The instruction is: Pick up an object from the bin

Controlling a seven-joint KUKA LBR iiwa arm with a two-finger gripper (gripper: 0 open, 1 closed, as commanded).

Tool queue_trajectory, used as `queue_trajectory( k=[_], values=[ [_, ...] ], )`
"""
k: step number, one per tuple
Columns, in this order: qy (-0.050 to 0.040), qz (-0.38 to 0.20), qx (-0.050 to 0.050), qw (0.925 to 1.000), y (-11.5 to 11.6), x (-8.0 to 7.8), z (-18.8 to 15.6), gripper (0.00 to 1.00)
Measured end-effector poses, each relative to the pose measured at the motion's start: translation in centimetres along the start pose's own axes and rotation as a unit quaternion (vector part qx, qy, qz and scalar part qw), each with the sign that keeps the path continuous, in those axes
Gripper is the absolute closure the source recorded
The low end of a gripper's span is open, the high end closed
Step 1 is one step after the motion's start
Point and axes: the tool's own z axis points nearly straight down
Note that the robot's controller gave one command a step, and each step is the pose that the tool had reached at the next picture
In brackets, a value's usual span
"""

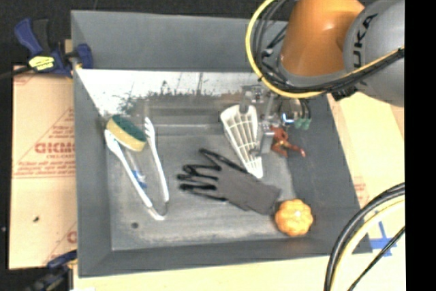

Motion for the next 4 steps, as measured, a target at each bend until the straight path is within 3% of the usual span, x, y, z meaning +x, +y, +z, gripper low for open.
queue_trajectory(
  k=[1,2,3,4],
  values=[
    [-0.0041,0.0,0.0,1.0,0.0,-0.2,-0.5,0.0],
    [-0.0053,0.086,-0.001,0.9963,-0.1,4.2,11.1,0.0],
    [-0.0133,0.037,0.0,0.9992,0.8,4.5,5.7,0.0],
    [-0.0047,0.133,-0.001,0.9911,-0.1,5.9,11.0,0.0]
  ],
)
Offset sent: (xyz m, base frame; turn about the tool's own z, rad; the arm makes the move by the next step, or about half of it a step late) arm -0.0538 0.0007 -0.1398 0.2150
